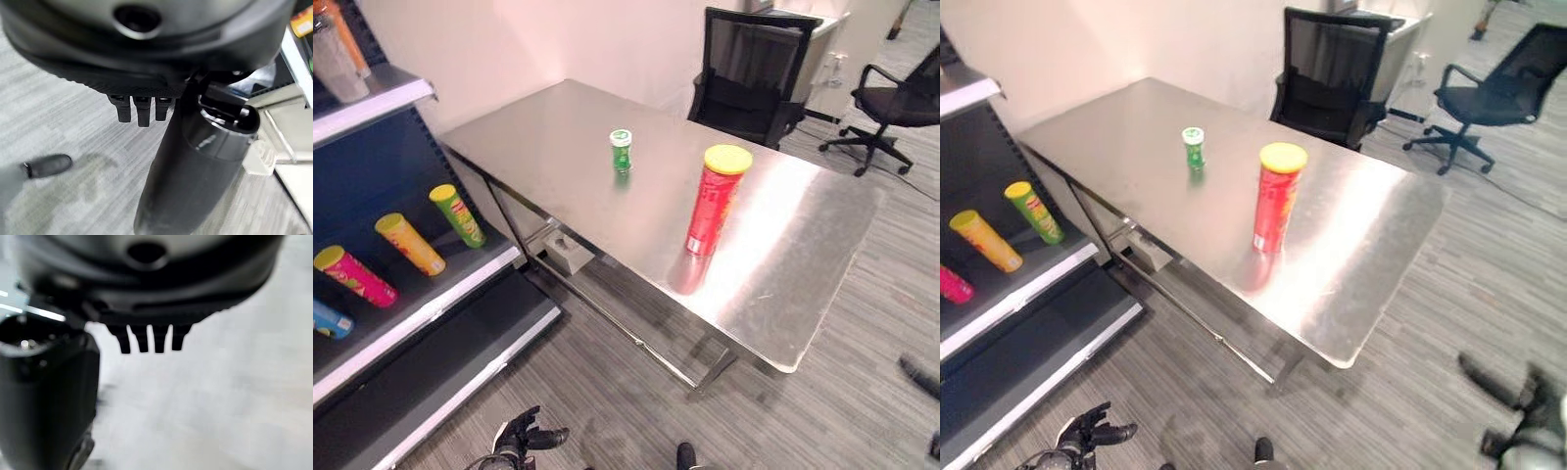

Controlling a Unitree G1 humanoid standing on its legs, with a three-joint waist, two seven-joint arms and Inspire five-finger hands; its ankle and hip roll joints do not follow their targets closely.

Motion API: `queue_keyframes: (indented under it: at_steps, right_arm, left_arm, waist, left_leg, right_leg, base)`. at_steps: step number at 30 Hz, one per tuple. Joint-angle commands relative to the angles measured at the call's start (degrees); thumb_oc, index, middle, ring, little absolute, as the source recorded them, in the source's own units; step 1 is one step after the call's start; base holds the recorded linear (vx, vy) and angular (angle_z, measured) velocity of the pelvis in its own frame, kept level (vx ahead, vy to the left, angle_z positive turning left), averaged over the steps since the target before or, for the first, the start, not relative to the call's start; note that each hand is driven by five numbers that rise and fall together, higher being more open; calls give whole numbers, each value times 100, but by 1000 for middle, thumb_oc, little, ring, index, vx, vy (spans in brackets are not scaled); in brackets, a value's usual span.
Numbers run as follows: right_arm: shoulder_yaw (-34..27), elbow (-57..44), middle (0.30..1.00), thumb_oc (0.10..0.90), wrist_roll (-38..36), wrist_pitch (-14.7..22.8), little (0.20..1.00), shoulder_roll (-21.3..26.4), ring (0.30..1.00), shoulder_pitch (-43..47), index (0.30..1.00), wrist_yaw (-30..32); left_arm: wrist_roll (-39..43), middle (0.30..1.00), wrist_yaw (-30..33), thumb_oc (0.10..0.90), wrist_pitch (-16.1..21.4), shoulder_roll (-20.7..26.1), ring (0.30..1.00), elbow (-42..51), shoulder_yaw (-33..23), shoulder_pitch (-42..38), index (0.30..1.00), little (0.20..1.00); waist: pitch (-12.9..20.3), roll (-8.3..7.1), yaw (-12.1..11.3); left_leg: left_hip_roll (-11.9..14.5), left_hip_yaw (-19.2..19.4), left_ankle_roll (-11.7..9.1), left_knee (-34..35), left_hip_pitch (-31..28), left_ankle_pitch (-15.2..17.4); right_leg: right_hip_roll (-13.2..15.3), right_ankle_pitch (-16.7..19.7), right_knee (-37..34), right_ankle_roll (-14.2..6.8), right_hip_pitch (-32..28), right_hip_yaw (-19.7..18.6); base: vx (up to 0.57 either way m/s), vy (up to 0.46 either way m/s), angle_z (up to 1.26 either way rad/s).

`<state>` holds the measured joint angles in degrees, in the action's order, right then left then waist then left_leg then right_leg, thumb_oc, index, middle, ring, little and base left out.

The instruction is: Put the goods on the table back onto the shelves and tidy them up.

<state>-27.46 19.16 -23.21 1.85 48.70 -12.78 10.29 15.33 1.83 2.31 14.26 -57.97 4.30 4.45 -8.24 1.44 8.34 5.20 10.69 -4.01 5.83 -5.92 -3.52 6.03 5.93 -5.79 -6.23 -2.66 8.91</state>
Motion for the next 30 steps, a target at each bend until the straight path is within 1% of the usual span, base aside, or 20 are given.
queue_keyframes:
  at_steps: [1,2,3,4,5,6,10,11,13,14,17,18,20,23,26,30]
  right_arm:
    - [-179,-873,900,800,-497,1285,900,290,900,848,900,-446]
    - [-204,-1305,900,800,-675,1400,900,513,900,1071,900,-624]
    - [-120,-1369,900,800,-754,1472,900,693,900,1264,900,-655]
    - [-113,-1365,900,800,-754,1473,900,696,900,1271,900,-655]
    - [13,-1498,900,800,-945,1505,900,936,900,1616,900,-768]
    - [122,-1485,900,800,-995,1543,900,1032,900,1764,900,-757]
    - [475,-1740,900,800,-1398,1604,900,1186,900,2275,900,-981]
    - [659,-1751,900,800,-1530,1596,900,1247,900,2462,900,-1073]
    - [849,-1713,900,800,-1513,1580,900,1309,900,2606,900,-1095]
    - [1245,-1716,900,800,-1441,1439,900,1436,900,2801,900,-1235]
    - [1849,-1642,900,800,-1390,1315,900,1632,900,3168,900,-1414]
    - [2143,-1537,900,800,-1116,1192,900,1847,900,3266,900,-1455]
    - [2459,-1435,900,800,-853,1132,900,2061,900,3442,900,-1481]
    - [3035,-1141,900,800,-452,1081,900,2253,900,3894,900,-1403]
    - [3311,-917,900,800,-228,1066,900,2223,900,4171,900,-1257]
    - [3564,-726,900,800,-153,997,900,2224,900,4388,900,-1234]
  left_arm:
    - [-410,900,-201,800,246,227,900,-206,82,-296,900,900]
    - [-539,900,-272,800,258,255,900,-270,89,-236,900,900]
    - [-551,900,-296,800,273,257,900,-280,100,-208,900,900]
    - [-551,900,-296,800,273,256,900,-280,96,-208,900,900]
    - [-559,900,-319,800,295,268,900,-281,142,-141,900,900]
    - [-539,900,-320,800,302,264,900,-287,161,-131,900,900]
    - [-472,900,-325,800,322,216,900,-293,244,-47,900,900]
    - [-453,900,-346,800,325,198,900,-320,266,-11,900,900]
    - [-447,900,-352,800,331,189,900,-329,280,-3,900,900]
    - [-447,900,-367,800,324,184,900,-341,321,39,900,900]
    - [-437,900,-394,800,329,173,900,-328,375,62,900,900]
    - [-422,900,-406,800,326,176,900,-314,380,66,900,900]
    - [-412,900,-400,800,337,182,900,-336,368,66,900,900]
    - [-423,900,-357,800,360,207,900,-420,369,65,900,900]
    - [-387,900,-300,800,372,198,900,-478,370,64,900,900]
    - [-364,900,-282,800,362,204,900,-507,378,58,900,900]
  waist:
    - [7,-364,-316]
    - [56,-373,-359]
    - [80,-377,-389]
    - [79,-376,-386]
    - [126,-401,-478]
    - [141,-410,-507]
    - [206,-446,-624]
    - [229,-465,-674]
    - [240,-475,-689]
    - [259,-505,-765]
    - [261,-536,-827]
    - [261,-555,-865]
    - [265,-571,-871]
    - [268,-597,-905]
    - [256,-614,-930]
    - [252,-645,-967]
  left_leg:
    - [96,-85,-173,-89,-18,512]
    - [104,-61,-180,-83,-28,519]
    - [108,-53,-183,-83,-36,524]
    - [108,-53,-183,-83,-37,524]
    - [112,-55,-189,-83,-35,525]
    - [111,-59,-192,-83,-36,525]
    - [112,-81,-208,-83,-26,525]
    - [117,-105,-213,-83,-24,528]
    - [118,-115,-216,-83,-25,529]
    - [123,-128,-226,-83,-26,521]
    - [128,-144,-236,-83,-19,504]
    - [127,-158,-244,-83,-9,495]
    - [129,-178,-252,-83,1,479]
    - [123,-216,-263,-83,25,464]
    - [128,-253,-267,-83,48,446]
    - [126,-285,-272,-83,67,443]
  right_leg:
    - [430,-392,79,-458,-129,108]
    - [434,-394,79,-467,-132,107]
    - [438,-387,79,-471,-136,108]
    - [437,-387,79,-471,-136,108]
    - [447,-386,79,-476,-151,134]
    - [447,-383,79,-478,-153,141]
    - [459,-387,79,-484,-188,202]
    - [468,-395,79,-485,-211,237]
    - [470,-391,79,-484,-215,246]
    - [475,-383,79,-479,-219,270]
    - [480,-369,79,-476,-229,300]
    - [486,-367,79,-474,-237,323]
    - [493,-356,79,-475,-251,356]
    - [501,-350,79,-476,-264,414]
    - [508,-353,79,-477,-271,473]
    - [510,-361,79,-478,-285,508]
  base:
    - [0,0,0]
    - [36,22,0]
    - [0,0,0]
    - [19,17,-8]
    - [15,11,-4]
    - [22,14,-5]
    - [15,2,13]
    - [2,-3,17]
    - [-3,-6,10]
    - [-8,-8,10]
    - [-14,-3,7]
    - [-18,5,4]
    - [-7,1,2]
    - [-4,-1,2]
    - [3,-1,11]
    - [6,-9,12]
